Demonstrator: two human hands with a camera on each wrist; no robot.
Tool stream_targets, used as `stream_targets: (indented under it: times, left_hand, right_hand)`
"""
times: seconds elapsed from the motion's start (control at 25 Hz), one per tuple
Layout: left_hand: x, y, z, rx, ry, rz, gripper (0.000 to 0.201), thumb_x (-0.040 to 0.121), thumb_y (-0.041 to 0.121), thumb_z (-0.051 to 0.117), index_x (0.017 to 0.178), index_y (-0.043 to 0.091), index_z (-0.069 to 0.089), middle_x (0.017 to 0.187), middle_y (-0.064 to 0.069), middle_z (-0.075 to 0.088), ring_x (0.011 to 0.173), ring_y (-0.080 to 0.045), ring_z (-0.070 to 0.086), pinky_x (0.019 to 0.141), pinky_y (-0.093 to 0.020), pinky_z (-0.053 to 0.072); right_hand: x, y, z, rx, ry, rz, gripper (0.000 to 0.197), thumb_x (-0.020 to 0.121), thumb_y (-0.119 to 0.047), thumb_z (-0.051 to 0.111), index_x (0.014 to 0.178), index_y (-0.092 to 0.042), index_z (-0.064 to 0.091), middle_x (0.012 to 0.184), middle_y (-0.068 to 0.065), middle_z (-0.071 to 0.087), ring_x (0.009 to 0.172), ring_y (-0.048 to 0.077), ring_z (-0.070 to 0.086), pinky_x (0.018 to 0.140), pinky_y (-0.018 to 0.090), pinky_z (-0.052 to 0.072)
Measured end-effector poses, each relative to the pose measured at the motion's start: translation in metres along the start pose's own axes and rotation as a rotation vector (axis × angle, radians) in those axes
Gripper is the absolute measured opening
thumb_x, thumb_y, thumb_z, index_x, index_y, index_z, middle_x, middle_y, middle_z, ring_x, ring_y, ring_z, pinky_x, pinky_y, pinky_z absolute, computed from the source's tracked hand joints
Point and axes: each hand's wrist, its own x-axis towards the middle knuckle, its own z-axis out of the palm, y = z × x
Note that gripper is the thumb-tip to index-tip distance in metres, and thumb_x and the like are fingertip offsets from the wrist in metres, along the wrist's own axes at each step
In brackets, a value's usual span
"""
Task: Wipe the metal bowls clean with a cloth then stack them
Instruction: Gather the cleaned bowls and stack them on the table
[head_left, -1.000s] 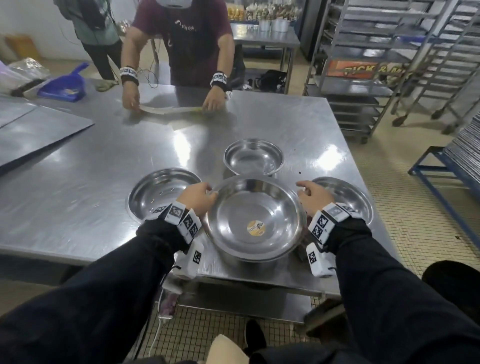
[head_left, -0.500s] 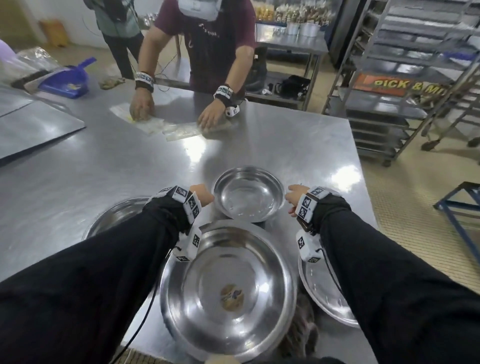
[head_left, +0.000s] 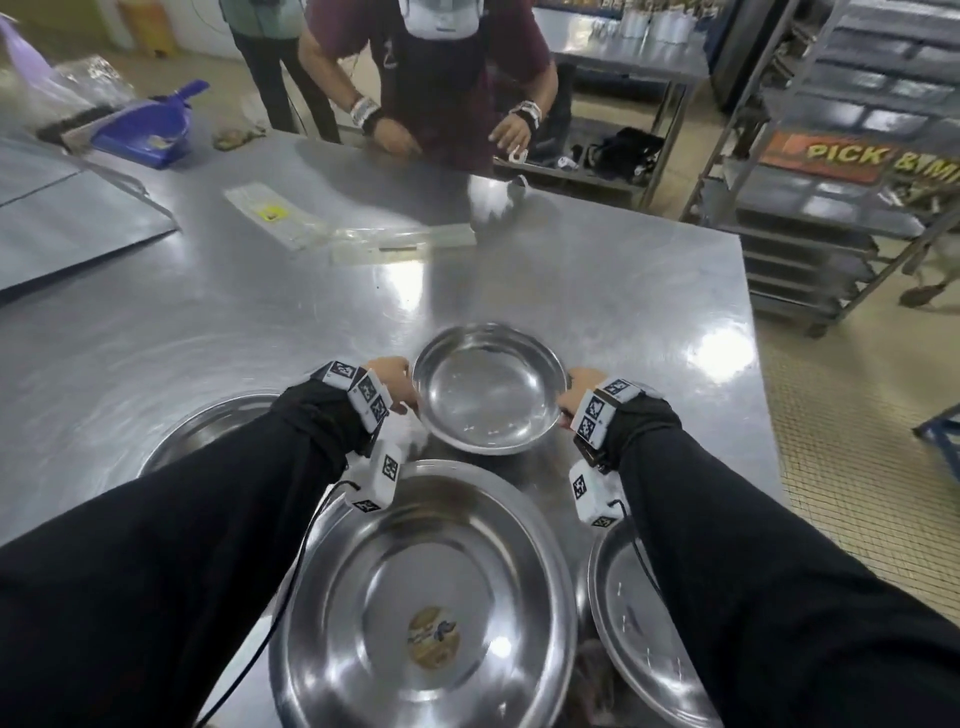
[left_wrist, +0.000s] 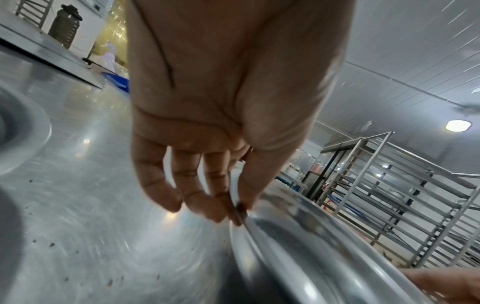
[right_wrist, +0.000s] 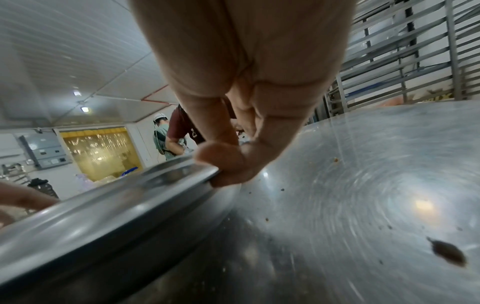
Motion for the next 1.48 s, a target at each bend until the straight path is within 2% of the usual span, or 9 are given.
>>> stream_targets:
  times: [0.16,0.24,0.52,0.64,0.84,1.08,1.2,1.32,1.48]
  left_hand:
    - [-0.024,-0.008,-0.012,-0.12,0.233,0.188,0.042,0.089,0.018,0.065,0.127,0.011,0.051,0.091,-0.007,0.068,0.074,-0.019,0.062,0.065,-0.028,0.052]
    - [-0.043,-0.013,-0.017,-0.152,0.291,0.267,0.045,0.091,0.02,0.062,0.133,0.011,0.048,0.093,-0.007,0.069,0.077,-0.02,0.062,0.08,-0.037,0.054]
    - [-0.148,-0.059,-0.014,-0.143,0.343,0.429,0.03,0.093,0.023,0.057,0.121,0.016,0.056,0.087,-0.007,0.069,0.08,-0.022,0.062,0.076,-0.036,0.048]
    - [-0.19,-0.084,0.01,-0.158,0.342,0.471,0.025,0.095,0.022,0.052,0.118,0.015,0.057,0.085,-0.015,0.067,0.064,-0.016,0.053,0.057,-0.028,0.039]
    - [-0.229,-0.124,0.053,-0.035,0.277,0.492,0.018,0.097,0.024,0.052,0.114,0.02,0.054,0.092,-0.004,0.067,0.078,-0.016,0.061,0.059,-0.018,0.038]
    - [-0.225,-0.153,0.083,0.103,0.29,0.453,0.018,0.091,0.025,0.057,0.098,0.009,0.056,0.077,-0.002,0.059,0.073,-0.02,0.054,0.055,-0.025,0.031]
    - [-0.219,-0.157,0.087,0.15,0.308,0.436,0.017,0.09,0.03,0.056,0.096,0.014,0.054,0.077,0.0,0.058,0.075,-0.019,0.056,0.059,-0.028,0.037]
    - [-0.215,-0.156,0.091,0.229,0.325,0.391,0.019,0.089,0.035,0.053,0.093,0.016,0.053,0.08,0.0,0.059,0.081,-0.024,0.061,0.068,-0.034,0.046]
    - [-0.218,-0.156,0.083,0.111,0.328,0.388,0.03,0.093,0.03,0.053,0.117,0.012,0.055,0.096,-0.006,0.065,0.094,-0.027,0.062,0.08,-0.037,0.048]
  right_hand:
    - [-0.053,-0.039,-0.023,0.12,0.067,-0.053,0.01,0.09,-0.008,0.054,0.098,-0.013,0.056,0.086,0.013,0.065,0.083,0.031,0.068,0.08,0.045,0.057]
    - [-0.08,-0.049,-0.03,0.195,0.148,-0.062,0.014,0.092,-0.007,0.051,0.1,-0.019,0.055,0.078,0.007,0.061,0.075,0.029,0.066,0.075,0.042,0.058]
    - [-0.193,-0.041,0.004,0.245,0.302,-0.1,0.014,0.092,-0.009,0.051,0.102,-0.015,0.058,0.081,0.004,0.059,0.062,0.017,0.059,0.06,0.028,0.056]
    - [-0.243,-0.028,0.038,0.246,0.301,-0.062,0.009,0.093,-0.011,0.052,0.1,-0.015,0.056,0.088,0.005,0.059,0.072,0.019,0.062,0.068,0.032,0.058]
    - [-0.31,-0.006,0.087,0.169,0.316,0.051,0.031,0.095,-0.009,0.048,0.126,-0.009,0.049,0.103,0.008,0.057,0.087,0.025,0.061,0.077,0.035,0.054]
    - [-0.319,0.009,0.123,-0.083,0.451,-0.027,0.04,0.096,-0.016,0.043,0.135,-0.013,0.042,0.1,0.013,0.064,0.087,0.028,0.062,0.079,0.041,0.055]
    - [-0.317,0.012,0.128,-0.235,0.458,-0.031,0.032,0.096,-0.021,0.039,0.125,-0.01,0.046,0.088,0.009,0.061,0.077,0.025,0.057,0.067,0.037,0.05]
    - [-0.318,0.012,0.125,-0.322,0.494,-0.049,0.026,0.096,-0.026,0.04,0.113,-0.011,0.052,0.096,0.008,0.063,0.079,0.025,0.056,0.063,0.03,0.043]
    - [-0.313,-0.005,0.115,-0.229,0.455,-0.179,0.031,0.098,-0.025,0.041,0.124,-0.013,0.054,0.116,0.007,0.062,0.1,0.024,0.06,0.08,0.033,0.048]
